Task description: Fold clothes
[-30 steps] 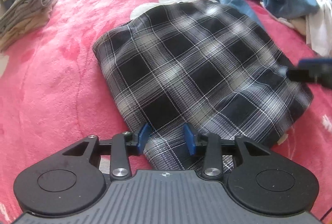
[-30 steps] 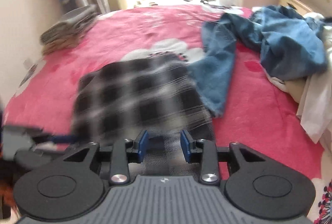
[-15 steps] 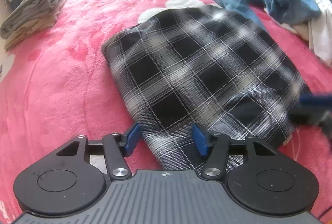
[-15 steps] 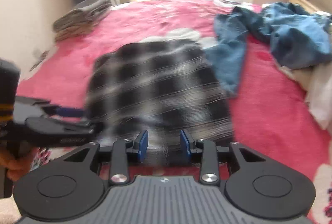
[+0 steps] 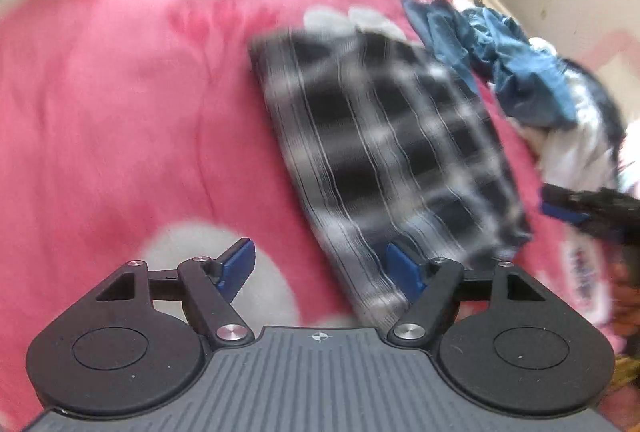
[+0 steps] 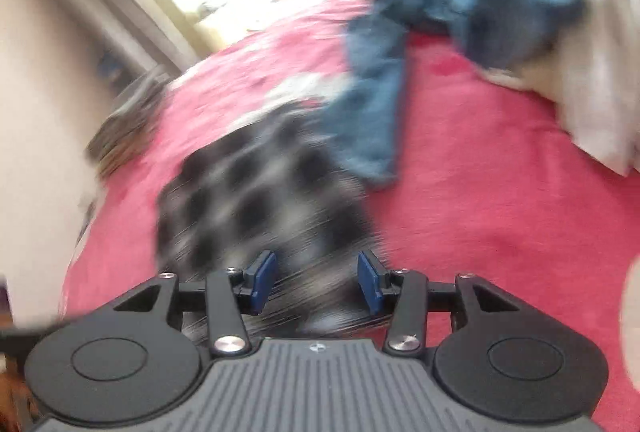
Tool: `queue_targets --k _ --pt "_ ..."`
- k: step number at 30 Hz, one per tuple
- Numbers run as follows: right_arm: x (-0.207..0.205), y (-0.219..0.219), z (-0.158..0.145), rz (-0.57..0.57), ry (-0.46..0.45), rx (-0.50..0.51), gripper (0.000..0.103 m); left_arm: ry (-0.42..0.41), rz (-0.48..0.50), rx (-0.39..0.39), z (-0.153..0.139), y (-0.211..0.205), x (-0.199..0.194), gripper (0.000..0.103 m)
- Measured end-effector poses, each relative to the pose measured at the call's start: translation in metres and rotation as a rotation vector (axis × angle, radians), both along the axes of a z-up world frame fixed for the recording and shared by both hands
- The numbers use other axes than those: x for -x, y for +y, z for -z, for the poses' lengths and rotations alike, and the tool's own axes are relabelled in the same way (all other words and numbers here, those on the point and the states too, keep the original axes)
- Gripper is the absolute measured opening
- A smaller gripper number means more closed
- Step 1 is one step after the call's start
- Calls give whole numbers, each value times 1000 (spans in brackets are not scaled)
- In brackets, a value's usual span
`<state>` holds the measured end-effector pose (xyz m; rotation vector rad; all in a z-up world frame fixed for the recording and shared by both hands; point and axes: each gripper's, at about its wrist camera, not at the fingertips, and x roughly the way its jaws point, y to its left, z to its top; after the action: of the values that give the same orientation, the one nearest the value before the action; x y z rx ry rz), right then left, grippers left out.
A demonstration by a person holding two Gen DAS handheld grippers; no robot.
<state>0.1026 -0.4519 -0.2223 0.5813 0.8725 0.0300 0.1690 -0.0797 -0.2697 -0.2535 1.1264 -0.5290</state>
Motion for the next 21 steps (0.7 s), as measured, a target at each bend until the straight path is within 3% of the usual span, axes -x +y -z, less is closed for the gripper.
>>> queue_targets --k 3,7,10,14,16,19,21 --pt "-6 -28 21 59 37 -120 50 25 -14 39 14 -3 3 72" --pt "-22 -36 53 16 74 -234 52 -1 -2 69 19 -8 6 72" --pt "-33 -34 62 -31 74 -323 53 25 17 112 20 -9 6 54" --pt "-39 -29 62 -96 85 -372 51 34 37 113 22 -15 5 47" --pt "-41 -24 62 -115 101 -361 49 30 33 108 25 -20 4 38" --pt "-43 -19 61 -102 114 -354 36 1 2 75 23 -28 7 21" --pt "-41 -15 58 -86 115 -351 27 -4 -24 96 17 -24 9 9"
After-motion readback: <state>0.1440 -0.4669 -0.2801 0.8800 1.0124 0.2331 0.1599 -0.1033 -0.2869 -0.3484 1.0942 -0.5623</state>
